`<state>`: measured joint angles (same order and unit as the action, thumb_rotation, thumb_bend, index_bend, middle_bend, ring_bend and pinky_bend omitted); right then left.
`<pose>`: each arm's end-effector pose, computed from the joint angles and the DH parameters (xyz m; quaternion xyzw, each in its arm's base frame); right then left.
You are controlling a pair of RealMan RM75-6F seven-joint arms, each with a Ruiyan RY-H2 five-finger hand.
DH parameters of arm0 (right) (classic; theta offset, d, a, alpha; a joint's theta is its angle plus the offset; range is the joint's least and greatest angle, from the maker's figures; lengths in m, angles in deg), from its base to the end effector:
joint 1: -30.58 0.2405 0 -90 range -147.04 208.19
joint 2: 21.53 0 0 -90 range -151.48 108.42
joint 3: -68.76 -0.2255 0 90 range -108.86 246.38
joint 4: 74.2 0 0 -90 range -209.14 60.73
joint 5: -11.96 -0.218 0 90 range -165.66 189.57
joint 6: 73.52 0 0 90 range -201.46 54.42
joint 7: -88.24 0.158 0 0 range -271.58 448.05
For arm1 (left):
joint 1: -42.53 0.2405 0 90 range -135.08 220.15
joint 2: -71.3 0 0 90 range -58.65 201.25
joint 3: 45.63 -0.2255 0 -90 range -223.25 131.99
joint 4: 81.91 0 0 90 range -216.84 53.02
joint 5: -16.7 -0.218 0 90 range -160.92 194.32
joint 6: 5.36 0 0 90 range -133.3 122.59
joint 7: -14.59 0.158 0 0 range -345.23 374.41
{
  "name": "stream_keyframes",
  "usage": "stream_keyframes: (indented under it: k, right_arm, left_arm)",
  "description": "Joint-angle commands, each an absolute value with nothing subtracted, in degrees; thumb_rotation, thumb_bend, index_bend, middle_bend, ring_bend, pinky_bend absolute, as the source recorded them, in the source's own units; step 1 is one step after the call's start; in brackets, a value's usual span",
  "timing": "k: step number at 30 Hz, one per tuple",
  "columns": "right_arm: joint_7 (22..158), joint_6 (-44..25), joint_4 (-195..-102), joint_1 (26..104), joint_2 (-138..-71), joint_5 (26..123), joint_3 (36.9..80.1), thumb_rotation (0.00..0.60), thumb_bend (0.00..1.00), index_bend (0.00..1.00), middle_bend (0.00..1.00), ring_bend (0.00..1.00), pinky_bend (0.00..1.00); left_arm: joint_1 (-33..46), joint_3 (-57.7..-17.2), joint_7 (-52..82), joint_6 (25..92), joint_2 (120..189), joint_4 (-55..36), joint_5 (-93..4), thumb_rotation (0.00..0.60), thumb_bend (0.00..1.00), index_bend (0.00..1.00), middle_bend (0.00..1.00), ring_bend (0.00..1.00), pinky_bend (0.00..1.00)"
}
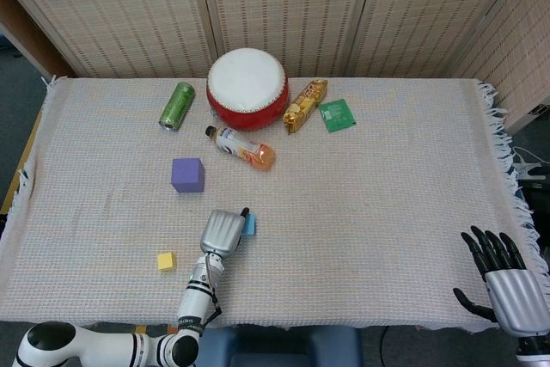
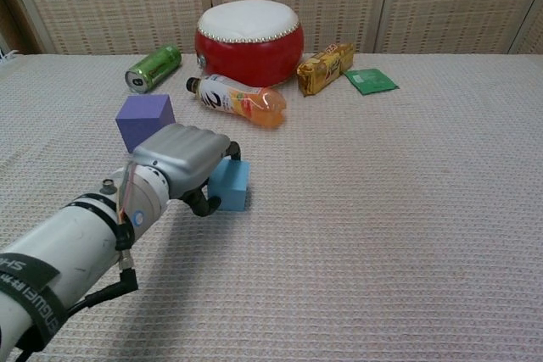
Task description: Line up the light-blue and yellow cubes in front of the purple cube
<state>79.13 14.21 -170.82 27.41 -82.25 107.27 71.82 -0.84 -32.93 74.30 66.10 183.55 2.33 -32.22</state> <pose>-0.2812 -0.1298 0.1312 0.6507 -0.3685 0.3209 0.5812 -0.0591 0.2851 -0.1012 -0.7516 -0.3169 -0.2819 0.5052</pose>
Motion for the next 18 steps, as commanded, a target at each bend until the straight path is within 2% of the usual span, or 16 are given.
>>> stream_keyframes:
  k: [1,4,11,18]
  right_arm:
    - [79.1,14.0,-170.9,27.5,-82.2,107.1,71.9,0.465,0.03,0.00,0.00,0.00,0.00]
    - [78.8,13.9,-171.0,27.5,-82.2,107.1,72.0,0.464,0.03,0.00,0.00,0.00,0.00]
    - [78.4,13.8,-171.1,27.5,-82.3,107.0,72.2,0.464,0.03,0.00,0.00,0.00,0.00]
    - [77.3,13.7,-171.3,27.5,-82.8,107.2,72.3,0.464,0.03,0.00,0.00,0.00,0.00]
  left_arm:
    - [-0.8,-33.2,73.6,66.5,183.3,2.2,-32.8,0.600,0.40,0.45,1.00,1.00,1.00]
    - [-0.4,-33.3,72.9,67.3,182.3,3.0,-33.6,0.600,0.40,0.49,1.00,1.00,1.00]
    - [2.0,-33.3,72.5,70.3,175.9,8.4,-33.5,0.600,0.40,0.50,1.00,1.00,1.00]
    - [3.0,-32.1,70.1,67.8,170.6,9.8,-29.6,0.600,0.40,0.49,1.00,1.00,1.00]
